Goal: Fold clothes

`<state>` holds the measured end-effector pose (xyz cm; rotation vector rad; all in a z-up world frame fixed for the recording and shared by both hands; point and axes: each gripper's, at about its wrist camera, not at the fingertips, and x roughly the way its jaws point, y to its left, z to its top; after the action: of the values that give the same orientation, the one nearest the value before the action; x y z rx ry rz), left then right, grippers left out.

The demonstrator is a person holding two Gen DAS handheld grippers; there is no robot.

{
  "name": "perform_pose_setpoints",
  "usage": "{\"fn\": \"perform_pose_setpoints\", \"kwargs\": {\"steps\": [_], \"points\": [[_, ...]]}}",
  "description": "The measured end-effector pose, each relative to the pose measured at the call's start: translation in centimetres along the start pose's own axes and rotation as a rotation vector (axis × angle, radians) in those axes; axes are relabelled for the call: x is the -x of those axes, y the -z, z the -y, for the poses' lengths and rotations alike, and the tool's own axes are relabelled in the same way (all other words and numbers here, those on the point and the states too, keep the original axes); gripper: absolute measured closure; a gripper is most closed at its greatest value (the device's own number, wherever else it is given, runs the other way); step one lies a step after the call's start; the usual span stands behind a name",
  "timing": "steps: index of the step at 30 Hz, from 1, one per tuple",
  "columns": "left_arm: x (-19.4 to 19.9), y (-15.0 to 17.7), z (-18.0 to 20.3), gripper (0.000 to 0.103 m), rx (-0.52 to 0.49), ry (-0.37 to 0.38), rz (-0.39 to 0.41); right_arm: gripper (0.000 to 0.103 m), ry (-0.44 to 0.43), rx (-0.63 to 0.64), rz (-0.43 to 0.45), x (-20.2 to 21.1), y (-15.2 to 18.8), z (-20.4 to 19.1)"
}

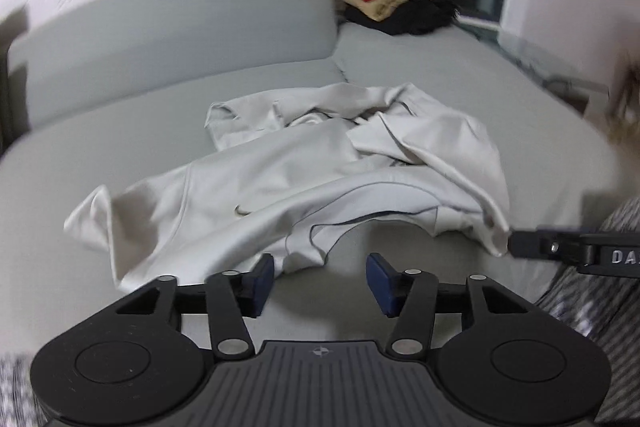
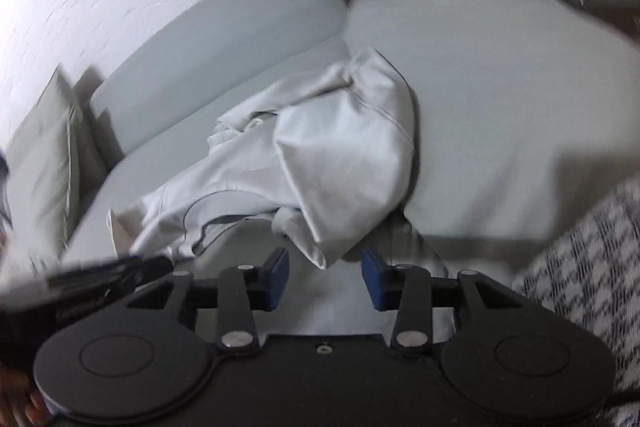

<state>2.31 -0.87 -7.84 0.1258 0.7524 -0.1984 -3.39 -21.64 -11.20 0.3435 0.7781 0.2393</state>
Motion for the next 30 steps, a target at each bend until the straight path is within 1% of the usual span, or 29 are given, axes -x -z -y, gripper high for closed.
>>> {"fn": "perform_pose_setpoints", "kwargs": {"steps": [1, 2, 4, 5, 7, 8, 9, 10, 11, 12, 15, 17, 18, 19, 20, 22, 23, 24, 25, 26, 27, 28, 29, 30], "points": [[-0.6, -0.1, 0.4, 0.054, -0.032, -0.019, -0.006, 0.063, 0.006, 0.03, 0.002, -0.2, 0.0, -0.2], [-1.3, -0.2, 0.7, 0.059, -0.052, -0.037, -0.018, 0.063, 0.025, 0.036, -0.002, -0.6, 0.0, -0.2], [-2.7, -0.4, 0.7, 0.065, -0.062, -0.06, -0.045, 0.063, 0.035, -0.027, -0.011, -1.6, -0.3, 0.6], [-3.3, -0.5, 0.6, 0.073, -0.061, -0.068, -0.056, 0.063, 0.03, -0.069, -0.015, -2.0, -0.5, 1.2], [-3.9, -0.7, 0.5, 0.082, -0.057, -0.083, -0.057, 0.064, 0.016, -0.153, -0.015, -2.8, -0.8, 2.4], [-4.1, -0.7, 0.6, 0.089, -0.068, -0.094, -0.057, 0.067, 0.021, -0.164, -0.01, -3.1, -1.0, 2.6], [-4.1, -0.8, 0.7, 0.09, -0.08, -0.101, -0.058, 0.085, 0.036, -0.156, -0.007, -3.6, -1.2, 2.6], [-3.8, -0.9, 0.8, 0.091, -0.093, -0.095, -0.06, 0.1, 0.053, -0.135, -0.007, -4.1, -1.4, 2.5], [-3.5, -0.9, 0.8, 0.092, -0.107, -0.088, -0.061, 0.1, 0.068, -0.123, 0.007, -4.0, -1.7, 2.3], [-3.1, -1.0, 0.8, 0.092, -0.117, -0.077, -0.062, 0.1, 0.079, -0.13, 0.034, -3.5, -2.1, 2.3], [0.0, -0.7, 0.2, 0.093, -0.109, 0.031, -0.083, 0.1, 0.106, -0.184, 0.112, -0.9, -3.3, 2.8], [2.1, -0.4, -0.2, 0.092, -0.105, 0.106, -0.101, 0.101, 0.146, -0.226, 0.127, 1.0, -4.2, 4.1], [3.0, -0.1, -0.3, 0.09, -0.103, 0.141, -0.114, 0.101, 0.169, -0.244, 0.13, 1.8, -4.7, 4.8], [2.9, 0.2, -0.3, 0.089, -0.098, 0.162, -0.144, 0.101, 0.184, -0.257, 0.112, 1.9, -5.0, 5.5], [2.9, 0.6, -0.3, 0.088, -0.094, 0.177, -0.17, 0.1, 0.191, -0.264, 0.074, 1.4, -5.1, 6.2], [3.1, 1.5, -0.5, 0.086, -0.083, 0.154, -0.187, 0.093, 0.206, -0.273, 0.006, 0.6, -5.2, 7.3], [3.4, 1.9, -1.0, 0.082, -0.057, 0.142, -0.185, 0.091, 0.215, -0.273, -0.017, 0.5, -5.1, 7.4], [3.8, 2.3, -1.7, 0.073, -0.027, 0.132, -0.183, 0.08, 0.215, -0.264, -0.023, 0.6, -4.8, 7.4], [4.2, 2.7, -2.8, 0.068, 0.021, 0.13, -0.174, 0.07, 0.206, -0.247, -0.013, 1.0, -4.4, 7.3], [4.7, 2.9, -4.1, 0.064, 0.077, 0.124, -0.157, 0.068, 0.192, -0.223, -0.001, 1.4, -4.1, 7.2], [5.2, 3.2, -5.4, 0.064, 0.139, 0.116, -0.138, 0.063, 0.171, -0.191, 0.013, 1.7, -3.7, 6.9], [5.5, 3.4, -7.0, 0.063, 0.222, 0.097, -0.115, 0.059, 0.147, -0.166, 0.031, 2.0, -3.4, 6.8], [5.8, 3.6, -8.5, 0.06, 0.308, 0.081, -0.095, 0.058, 0.121, -0.147, 0.054, 2.3, -3.2, 6.7], [5.7, 3.9, -10.0, 0.059, 0.408, 0.078, -0.085, 0.058, 0.091, -0.139, 0.076, 2.5, -3.1, 6.7]]}}
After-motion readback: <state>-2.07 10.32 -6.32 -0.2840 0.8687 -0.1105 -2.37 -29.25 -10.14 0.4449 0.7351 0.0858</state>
